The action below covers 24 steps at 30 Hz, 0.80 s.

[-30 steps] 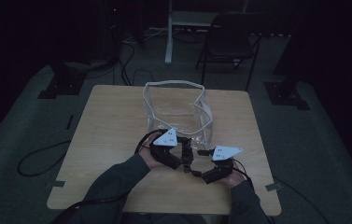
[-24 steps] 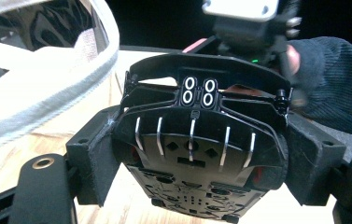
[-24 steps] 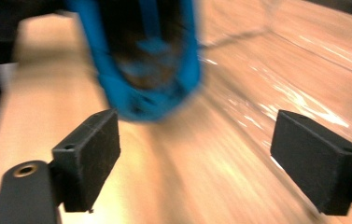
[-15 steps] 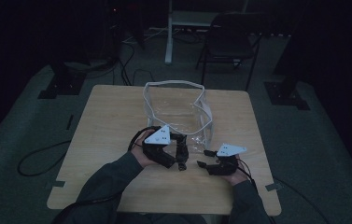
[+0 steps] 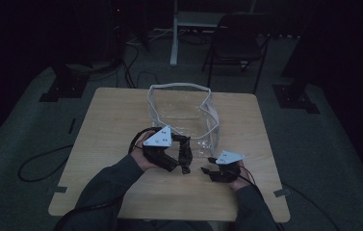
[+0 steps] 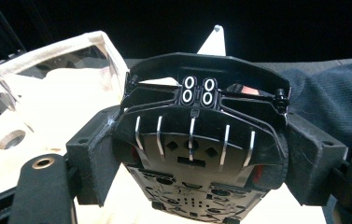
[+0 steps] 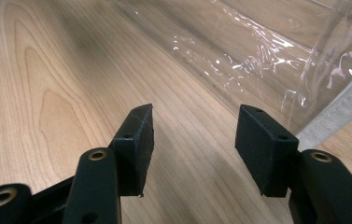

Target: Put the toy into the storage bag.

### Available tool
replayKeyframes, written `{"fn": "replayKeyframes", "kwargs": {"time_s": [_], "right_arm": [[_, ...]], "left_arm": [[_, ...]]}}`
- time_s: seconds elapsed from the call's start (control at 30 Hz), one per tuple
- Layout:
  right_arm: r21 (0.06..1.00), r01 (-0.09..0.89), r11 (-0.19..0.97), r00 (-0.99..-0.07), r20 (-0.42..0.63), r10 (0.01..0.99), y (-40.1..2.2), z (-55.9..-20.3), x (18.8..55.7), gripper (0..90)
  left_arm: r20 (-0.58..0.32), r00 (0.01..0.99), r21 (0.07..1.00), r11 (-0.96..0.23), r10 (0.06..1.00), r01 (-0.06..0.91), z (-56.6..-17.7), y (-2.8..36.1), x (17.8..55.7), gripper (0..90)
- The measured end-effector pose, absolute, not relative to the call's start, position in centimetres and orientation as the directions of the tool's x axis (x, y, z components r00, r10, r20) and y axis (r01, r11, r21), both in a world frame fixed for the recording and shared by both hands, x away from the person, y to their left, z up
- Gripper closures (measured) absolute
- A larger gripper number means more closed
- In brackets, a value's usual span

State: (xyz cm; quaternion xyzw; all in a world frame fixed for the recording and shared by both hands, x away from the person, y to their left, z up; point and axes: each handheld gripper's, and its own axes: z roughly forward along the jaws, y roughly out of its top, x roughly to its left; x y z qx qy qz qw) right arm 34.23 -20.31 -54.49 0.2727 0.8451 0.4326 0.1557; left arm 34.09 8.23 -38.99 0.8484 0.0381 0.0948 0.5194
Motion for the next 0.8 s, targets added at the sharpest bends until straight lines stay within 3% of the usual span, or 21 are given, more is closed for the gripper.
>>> {"fn": "replayKeyframes", "kwargs": {"time_s": [0.57,0.8], "right_arm": [[0.752,0.386,0.533,-0.815,0.008,0.58,-19.7,-54.7,35.0,43.5],[0.748,0.399,0.531,-0.801,0.002,0.599,-19.7,-54.7,35.1,38.0]], "left_arm": [[0.106,0.984,0.894,-0.447,0.14,-0.032,-36.1,8.4,34.7,23.8],[0.085,0.988,0.898,-0.439,0.13,-0.019,-35.5,8.4,35.0,23.8]]}}
